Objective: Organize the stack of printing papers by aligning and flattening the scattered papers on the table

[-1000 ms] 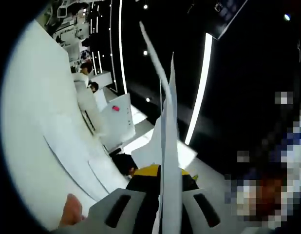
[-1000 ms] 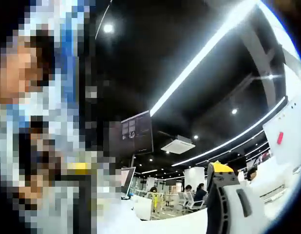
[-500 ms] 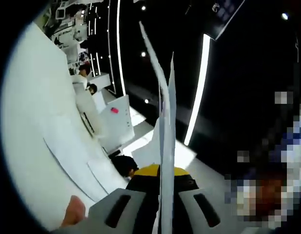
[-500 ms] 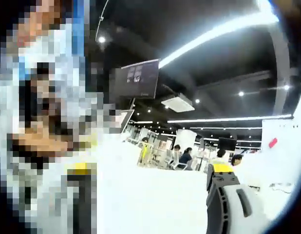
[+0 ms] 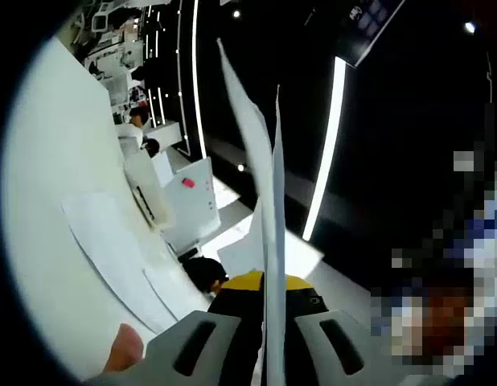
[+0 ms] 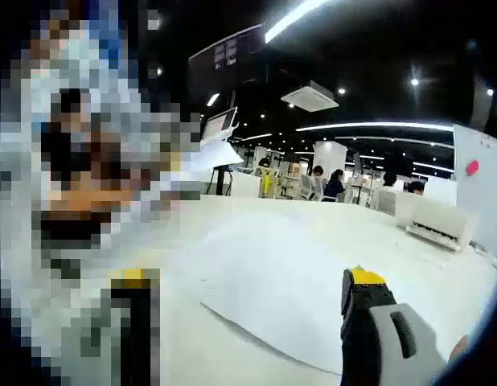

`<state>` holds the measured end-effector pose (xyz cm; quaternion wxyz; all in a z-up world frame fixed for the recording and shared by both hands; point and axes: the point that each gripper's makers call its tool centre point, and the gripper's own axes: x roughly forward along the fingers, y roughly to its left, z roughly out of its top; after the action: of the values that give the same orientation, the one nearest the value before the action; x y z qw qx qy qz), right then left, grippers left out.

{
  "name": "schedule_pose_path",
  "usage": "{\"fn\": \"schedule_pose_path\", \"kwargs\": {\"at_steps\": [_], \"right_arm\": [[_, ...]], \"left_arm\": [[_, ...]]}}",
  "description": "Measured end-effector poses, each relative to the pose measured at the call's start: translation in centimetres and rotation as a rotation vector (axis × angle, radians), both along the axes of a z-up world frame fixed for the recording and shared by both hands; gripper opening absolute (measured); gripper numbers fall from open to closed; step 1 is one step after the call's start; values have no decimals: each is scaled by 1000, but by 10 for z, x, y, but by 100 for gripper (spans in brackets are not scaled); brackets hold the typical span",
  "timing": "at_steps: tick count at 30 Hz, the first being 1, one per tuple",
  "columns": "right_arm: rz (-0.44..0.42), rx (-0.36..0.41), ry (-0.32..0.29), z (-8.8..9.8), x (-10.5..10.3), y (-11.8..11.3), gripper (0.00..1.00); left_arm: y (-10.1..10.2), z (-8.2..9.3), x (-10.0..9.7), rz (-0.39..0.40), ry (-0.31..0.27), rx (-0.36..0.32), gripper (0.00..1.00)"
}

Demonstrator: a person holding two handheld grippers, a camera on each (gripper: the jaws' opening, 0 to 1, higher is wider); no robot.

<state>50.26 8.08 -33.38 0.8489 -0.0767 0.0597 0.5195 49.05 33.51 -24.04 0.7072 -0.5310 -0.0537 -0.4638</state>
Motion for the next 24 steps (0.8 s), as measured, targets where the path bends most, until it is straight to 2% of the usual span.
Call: {"fn": "schedule_pose_path", "kwargs": {"at_steps": [2,8,13,14,17,20,24], "right_arm": [[-9,-31,-10,-7,5,-1,90],[-16,-89,12,-26,10,-3,90],[-31,-70,21,-23,16,-4,89],[-37,-71,42,-24,17,-5,87],[-55,-67,45,-20,22,-9,79],[-59,-68,47,-21,23,-10,64],[-72,-50,65,-21,27,-16,52]], "left_arm": [[-1,0,-1,0,2,0,6],[-1,0,-1,5,1,-5,6],[1,0,0,5,-1,-6,6],[1,0,0,5,1,-6,6],[2,0,1,6,1,-5,6],[2,0,1,5,1,-6,6],[1,-1,1,3,4,-6,6]]}}
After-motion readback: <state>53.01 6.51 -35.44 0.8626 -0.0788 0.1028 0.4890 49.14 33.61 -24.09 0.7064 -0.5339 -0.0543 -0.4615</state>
